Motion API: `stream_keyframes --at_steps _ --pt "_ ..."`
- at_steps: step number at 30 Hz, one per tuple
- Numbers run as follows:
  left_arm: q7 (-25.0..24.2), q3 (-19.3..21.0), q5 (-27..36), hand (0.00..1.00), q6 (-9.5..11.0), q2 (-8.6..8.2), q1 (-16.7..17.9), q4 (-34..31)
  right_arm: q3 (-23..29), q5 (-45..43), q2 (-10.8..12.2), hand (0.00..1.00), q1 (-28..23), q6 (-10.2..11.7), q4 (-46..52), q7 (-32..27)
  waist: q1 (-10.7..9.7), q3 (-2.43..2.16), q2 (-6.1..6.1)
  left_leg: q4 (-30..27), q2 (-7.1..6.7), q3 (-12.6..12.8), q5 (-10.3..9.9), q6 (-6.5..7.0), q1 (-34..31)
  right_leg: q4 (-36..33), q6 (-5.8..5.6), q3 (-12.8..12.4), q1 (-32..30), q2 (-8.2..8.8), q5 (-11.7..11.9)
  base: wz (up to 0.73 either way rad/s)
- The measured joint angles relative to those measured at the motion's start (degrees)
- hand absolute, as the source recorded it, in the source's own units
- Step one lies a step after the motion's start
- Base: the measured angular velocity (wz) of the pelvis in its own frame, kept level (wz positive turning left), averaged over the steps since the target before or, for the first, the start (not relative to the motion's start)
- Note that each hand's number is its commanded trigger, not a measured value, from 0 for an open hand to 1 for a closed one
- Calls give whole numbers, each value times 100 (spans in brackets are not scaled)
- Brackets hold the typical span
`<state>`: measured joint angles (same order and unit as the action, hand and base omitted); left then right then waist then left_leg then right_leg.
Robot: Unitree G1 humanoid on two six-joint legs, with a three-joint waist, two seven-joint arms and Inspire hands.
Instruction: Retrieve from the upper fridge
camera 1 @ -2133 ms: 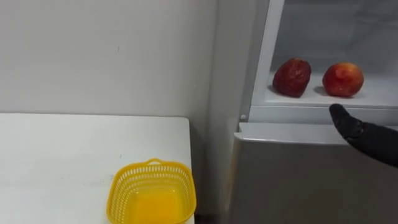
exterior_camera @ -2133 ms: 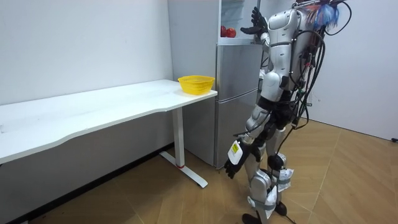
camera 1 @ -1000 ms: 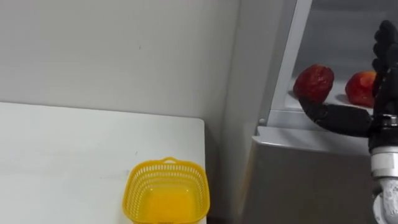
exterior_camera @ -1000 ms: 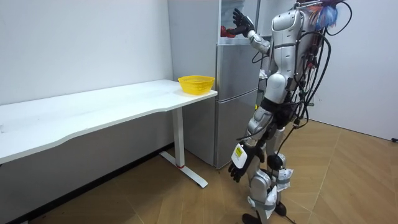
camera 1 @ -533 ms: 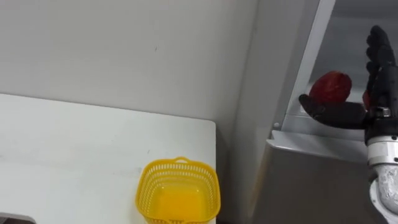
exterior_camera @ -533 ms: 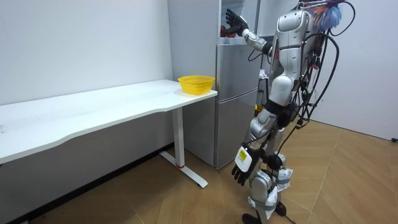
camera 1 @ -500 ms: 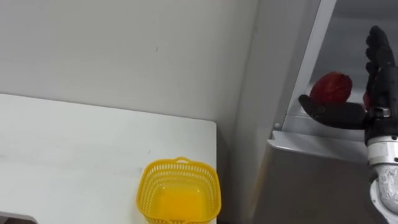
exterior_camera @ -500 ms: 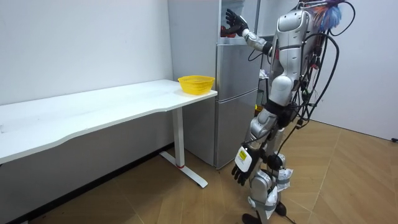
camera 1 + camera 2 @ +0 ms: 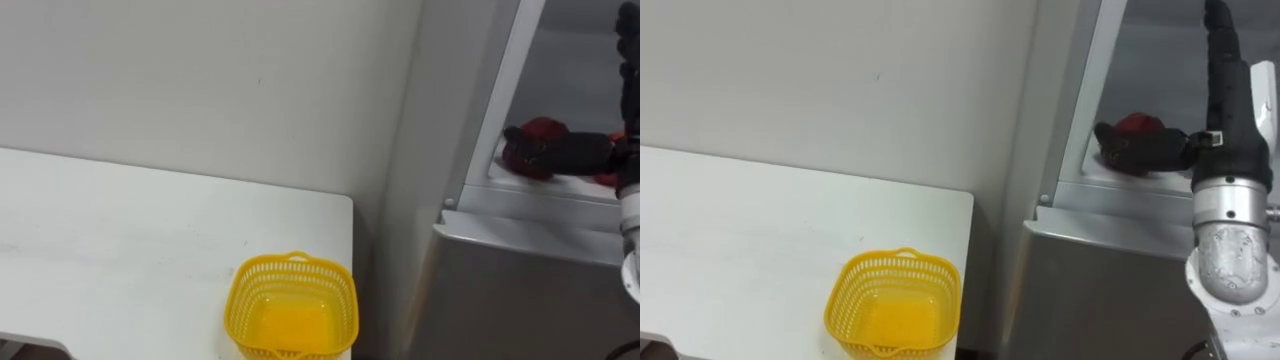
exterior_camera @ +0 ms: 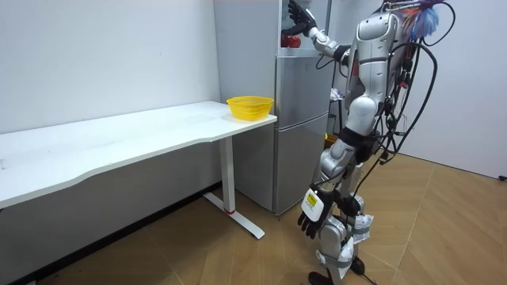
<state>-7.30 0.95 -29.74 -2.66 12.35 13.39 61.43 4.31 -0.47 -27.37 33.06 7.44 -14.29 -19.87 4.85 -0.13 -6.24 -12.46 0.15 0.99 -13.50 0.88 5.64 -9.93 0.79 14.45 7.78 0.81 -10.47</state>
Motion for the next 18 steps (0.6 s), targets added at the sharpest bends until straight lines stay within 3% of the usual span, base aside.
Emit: stream_keyframes --at_steps 14,18 --pt "62 -2 2 0 -9 3 86 -11 0 284 -1 0 0 0 -3 -123 -16 18 -2 -1 -3 -92 0 0 -18 7 0 137 42 11 0 4" --pt "48 -21 5 0 -96 2 83 -90 0 295 -7 0 0 1 -57 -116 -57 17 -1 -25 0 -107 0 0 -45 7 0 139 27 14 0 1"
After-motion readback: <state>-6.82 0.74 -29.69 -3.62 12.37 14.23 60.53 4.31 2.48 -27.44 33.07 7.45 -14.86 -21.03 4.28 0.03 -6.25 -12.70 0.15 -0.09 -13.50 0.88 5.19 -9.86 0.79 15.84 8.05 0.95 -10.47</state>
